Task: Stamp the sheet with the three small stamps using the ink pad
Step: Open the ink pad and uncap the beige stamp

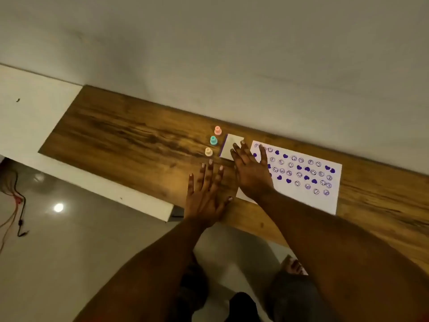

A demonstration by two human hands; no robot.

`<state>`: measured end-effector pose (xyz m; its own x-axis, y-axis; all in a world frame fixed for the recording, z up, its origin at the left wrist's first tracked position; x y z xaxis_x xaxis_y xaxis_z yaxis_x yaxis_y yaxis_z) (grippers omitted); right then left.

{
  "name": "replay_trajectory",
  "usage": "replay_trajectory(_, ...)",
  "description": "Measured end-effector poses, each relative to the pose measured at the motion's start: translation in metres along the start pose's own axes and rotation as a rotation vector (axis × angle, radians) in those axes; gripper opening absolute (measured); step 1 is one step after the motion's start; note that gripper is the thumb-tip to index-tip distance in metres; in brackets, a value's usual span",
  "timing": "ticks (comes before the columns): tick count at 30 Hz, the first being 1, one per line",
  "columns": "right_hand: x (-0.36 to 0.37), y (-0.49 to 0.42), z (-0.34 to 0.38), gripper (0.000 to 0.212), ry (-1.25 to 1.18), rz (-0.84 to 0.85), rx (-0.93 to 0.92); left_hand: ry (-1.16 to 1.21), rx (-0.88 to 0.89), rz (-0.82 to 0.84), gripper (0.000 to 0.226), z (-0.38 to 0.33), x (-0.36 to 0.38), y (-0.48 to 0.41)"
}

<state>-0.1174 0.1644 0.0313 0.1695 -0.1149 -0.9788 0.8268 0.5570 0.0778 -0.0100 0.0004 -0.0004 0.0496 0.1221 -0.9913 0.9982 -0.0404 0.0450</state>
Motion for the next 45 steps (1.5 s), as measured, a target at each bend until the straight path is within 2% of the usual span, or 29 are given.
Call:
replay_trajectory(4,0.013,-0.012,-0.01,0.056,0.072,0.0,-0.001,-0.003,-0.036,-0.072,0.089,0.009,0.018,-0.004)
replay_trajectory(9,0.024,0.0,0.002,0.052,0.048,0.005,-0.054,0.031,-0.095,-0.188,0.091,0.009,0.031,0.004)
replay_trajectory(12,0.023,0.011,0.021,0.05,0.008,0.008,-0.061,0.02,-0.142,-0.198,0.094,0.011,0.029,0.014)
replay_trajectory(16,0.027,0.034,0.052,0.049,-0.008,0.037,-0.02,0.018,-0.192,-0.123,0.098,0.021,0.023,0.038)
replay_trajectory(20,0.031,0.055,0.082,0.056,0.021,0.064,-0.063,0.066,-0.213,-0.007,0.104,0.033,0.015,0.053)
replay_trajectory(23,0.037,0.062,0.101,0.06,0.043,0.091,-0.099,0.109,-0.226,0.003,0.104,0.038,0.01,0.056)
replay_trajectory(27,0.044,0.068,0.112,0.059,0.044,0.097,-0.123,0.194,-0.22,0.026,0.093,0.043,0.012,0.055)
replay_trajectory(32,0.039,0.061,0.109,0.048,0.005,0.06,-0.233,0.244,-0.202,-0.04,0.075,0.052,0.013,0.053)
replay_trajectory(34,0.032,0.054,0.1,0.056,-0.06,0.031,-0.257,0.242,-0.185,-0.04,0.075,0.056,0.011,0.051)
replay_trajectory(38,0.024,0.042,0.072,0.073,-0.066,0.158,-0.215,0.26,-0.176,-0.041,0.074,0.058,0.007,0.051)
replay_trajectory(40,0.026,0.038,0.064,0.071,-0.067,0.203,-0.201,0.258,-0.171,-0.034,0.073,0.058,0.006,0.05)
replay_trajectory(45,0.031,0.034,0.062,0.064,-0.091,0.183,-0.199,0.236,-0.168,-0.016,0.072,0.056,0.003,0.047)
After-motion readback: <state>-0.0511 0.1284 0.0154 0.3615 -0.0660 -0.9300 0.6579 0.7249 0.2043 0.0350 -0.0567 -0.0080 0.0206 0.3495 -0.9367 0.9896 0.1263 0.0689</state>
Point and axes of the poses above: each hand's wrist, its own y-axis away from the middle knuckle, its own x-axis out of the palm, z = x × y, the point moved 1 cm from there along -y, towards the middle knuckle, and after that the axes turned 5 degrees about -y, right-handed, at the moved point
